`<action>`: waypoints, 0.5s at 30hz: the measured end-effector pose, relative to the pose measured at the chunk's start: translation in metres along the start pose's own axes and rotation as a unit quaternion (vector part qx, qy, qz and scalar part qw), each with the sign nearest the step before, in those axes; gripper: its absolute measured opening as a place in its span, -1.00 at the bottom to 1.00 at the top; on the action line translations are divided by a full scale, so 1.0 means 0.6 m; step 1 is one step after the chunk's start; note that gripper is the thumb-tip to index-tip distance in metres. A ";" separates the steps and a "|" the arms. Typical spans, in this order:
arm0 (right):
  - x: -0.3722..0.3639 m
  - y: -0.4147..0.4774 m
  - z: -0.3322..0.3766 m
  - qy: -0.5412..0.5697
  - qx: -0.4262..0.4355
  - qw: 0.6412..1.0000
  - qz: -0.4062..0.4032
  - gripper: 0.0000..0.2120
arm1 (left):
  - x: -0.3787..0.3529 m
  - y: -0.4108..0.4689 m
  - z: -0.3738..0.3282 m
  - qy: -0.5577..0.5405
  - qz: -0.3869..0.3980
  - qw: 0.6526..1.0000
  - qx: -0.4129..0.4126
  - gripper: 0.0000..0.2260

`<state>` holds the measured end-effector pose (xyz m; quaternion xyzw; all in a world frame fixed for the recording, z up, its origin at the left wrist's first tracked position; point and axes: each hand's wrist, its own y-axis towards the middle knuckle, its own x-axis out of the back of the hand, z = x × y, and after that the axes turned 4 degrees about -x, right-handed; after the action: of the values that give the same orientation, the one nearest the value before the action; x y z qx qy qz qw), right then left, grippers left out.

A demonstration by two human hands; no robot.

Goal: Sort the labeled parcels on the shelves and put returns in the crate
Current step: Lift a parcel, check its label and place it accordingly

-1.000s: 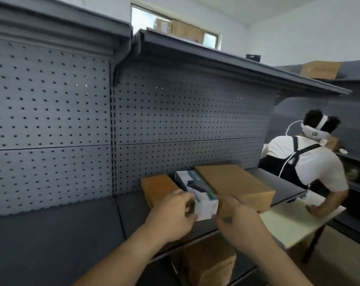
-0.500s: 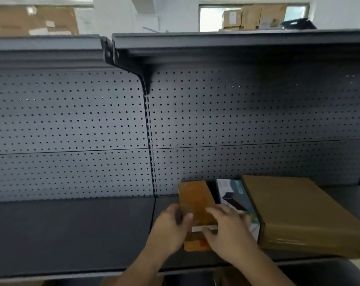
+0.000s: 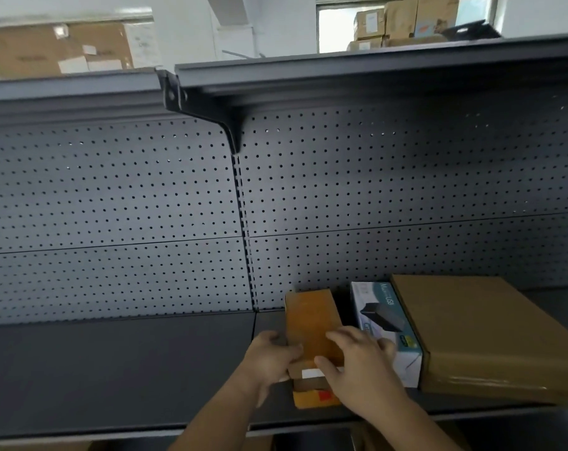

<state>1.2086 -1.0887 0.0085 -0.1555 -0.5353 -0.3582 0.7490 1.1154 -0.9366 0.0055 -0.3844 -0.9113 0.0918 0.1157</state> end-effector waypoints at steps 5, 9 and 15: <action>-0.008 -0.005 0.022 0.020 0.011 1.000 -0.007 -0.46 | 0.025 0.000 0.012 -0.024 0.014 0.999 0.027 -0.34; -0.011 -0.008 0.027 0.080 0.008 0.997 -0.006 -0.46 | 0.033 0.002 0.017 -0.021 -0.004 1.000 0.017 -0.43; -0.021 -0.012 0.038 0.191 -0.044 0.980 -0.048 -0.52 | 0.031 -0.011 0.018 0.048 -0.055 0.995 -0.062 -0.87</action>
<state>1.1856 -1.0750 0.0047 -0.0911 -0.3734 -0.4399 0.8117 1.0952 -0.9284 -0.0003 -0.3444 -0.9283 0.0099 0.1397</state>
